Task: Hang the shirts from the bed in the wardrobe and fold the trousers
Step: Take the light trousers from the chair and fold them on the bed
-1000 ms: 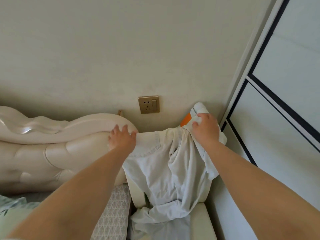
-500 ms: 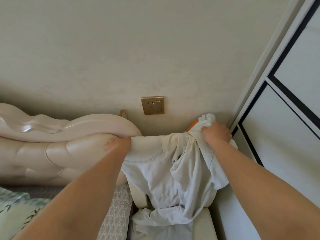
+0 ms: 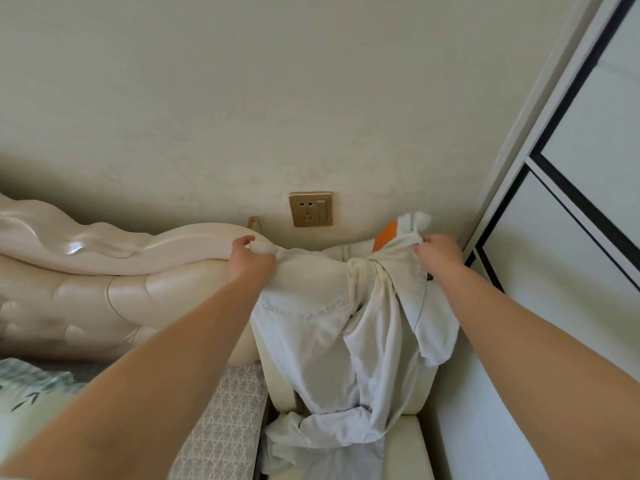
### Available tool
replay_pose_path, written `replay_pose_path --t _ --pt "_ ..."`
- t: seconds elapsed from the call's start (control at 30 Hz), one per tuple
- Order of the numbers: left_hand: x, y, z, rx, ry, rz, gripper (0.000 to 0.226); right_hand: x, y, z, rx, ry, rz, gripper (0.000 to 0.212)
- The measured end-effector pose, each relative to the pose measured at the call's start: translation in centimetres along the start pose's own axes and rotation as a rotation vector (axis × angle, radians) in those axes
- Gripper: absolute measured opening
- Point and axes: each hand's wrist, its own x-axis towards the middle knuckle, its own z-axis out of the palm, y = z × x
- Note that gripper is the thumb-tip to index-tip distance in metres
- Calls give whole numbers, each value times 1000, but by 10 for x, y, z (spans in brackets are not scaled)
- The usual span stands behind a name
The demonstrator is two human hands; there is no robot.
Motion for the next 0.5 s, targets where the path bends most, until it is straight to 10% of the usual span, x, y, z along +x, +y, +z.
replay_pose_path --t 0.23,0.5 --pt "-36 18 -11 -425 -125 -421 84 -43 -11 -4 197 77 -205 27" --pt "-70 21 -40 -435 -308 -330 37 -74 -10 -17 124 -117 -21 18"
